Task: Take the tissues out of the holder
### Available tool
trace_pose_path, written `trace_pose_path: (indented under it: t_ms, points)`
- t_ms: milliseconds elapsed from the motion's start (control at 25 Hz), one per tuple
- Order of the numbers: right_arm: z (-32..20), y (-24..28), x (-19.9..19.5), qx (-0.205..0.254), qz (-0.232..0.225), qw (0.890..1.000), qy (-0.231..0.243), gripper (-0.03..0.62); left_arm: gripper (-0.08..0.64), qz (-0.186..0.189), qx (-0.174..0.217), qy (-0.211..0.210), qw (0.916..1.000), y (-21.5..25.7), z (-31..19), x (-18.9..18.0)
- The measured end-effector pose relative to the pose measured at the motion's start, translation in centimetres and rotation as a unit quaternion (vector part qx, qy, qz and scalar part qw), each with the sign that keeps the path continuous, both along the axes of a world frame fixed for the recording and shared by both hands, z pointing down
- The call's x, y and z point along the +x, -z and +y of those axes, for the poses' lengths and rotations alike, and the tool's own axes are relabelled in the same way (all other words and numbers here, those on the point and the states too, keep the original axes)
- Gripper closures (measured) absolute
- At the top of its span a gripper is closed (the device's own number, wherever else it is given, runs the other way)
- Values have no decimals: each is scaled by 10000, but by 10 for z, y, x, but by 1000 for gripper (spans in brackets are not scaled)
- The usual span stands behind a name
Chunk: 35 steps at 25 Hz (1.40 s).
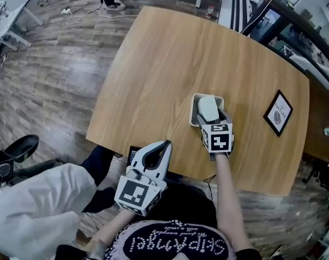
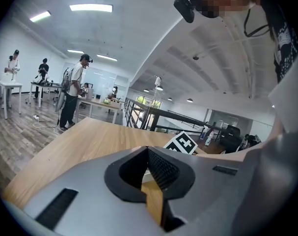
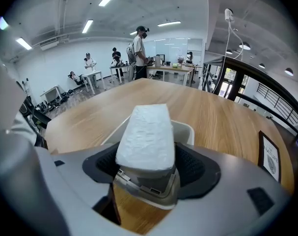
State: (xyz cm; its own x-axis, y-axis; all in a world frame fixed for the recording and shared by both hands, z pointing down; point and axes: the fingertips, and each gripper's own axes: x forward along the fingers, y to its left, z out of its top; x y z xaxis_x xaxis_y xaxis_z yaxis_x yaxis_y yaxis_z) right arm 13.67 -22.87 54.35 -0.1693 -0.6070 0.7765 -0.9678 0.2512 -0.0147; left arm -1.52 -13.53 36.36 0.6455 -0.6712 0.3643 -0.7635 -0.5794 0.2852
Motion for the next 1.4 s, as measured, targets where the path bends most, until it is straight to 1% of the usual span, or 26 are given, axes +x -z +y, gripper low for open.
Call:
trace_pose_path:
  t_ms: [120,280,400,480,680,920,1400]
  points:
    - [0,-3,2,-117,9,9999,28,255,555,-22,-49,106,9999,0,-1,-2]
    - [1,-5,3,-179,103,9997,96,258,555,-3,9,107,9999,-1,1,-3]
    - [2,-4,4,-163,208,9995,164,299,555,-14,16,172,9998,1,0,-5]
    - [2,-4,4,-165,195,9995,202,308,555,-37,-25,241,9997,2,-1,-8]
    - [2,-4,4,-135,216,9995,211,311,555,2,32,242,9997,3,1,-10]
    - [2,-4,4,-74,289,9993,213,311,555,64,2,384,9992,7,1,-13]
    - [3,-3,3,-8,299,9992,250,311,555,-5,79,265,9996,6,7,-13]
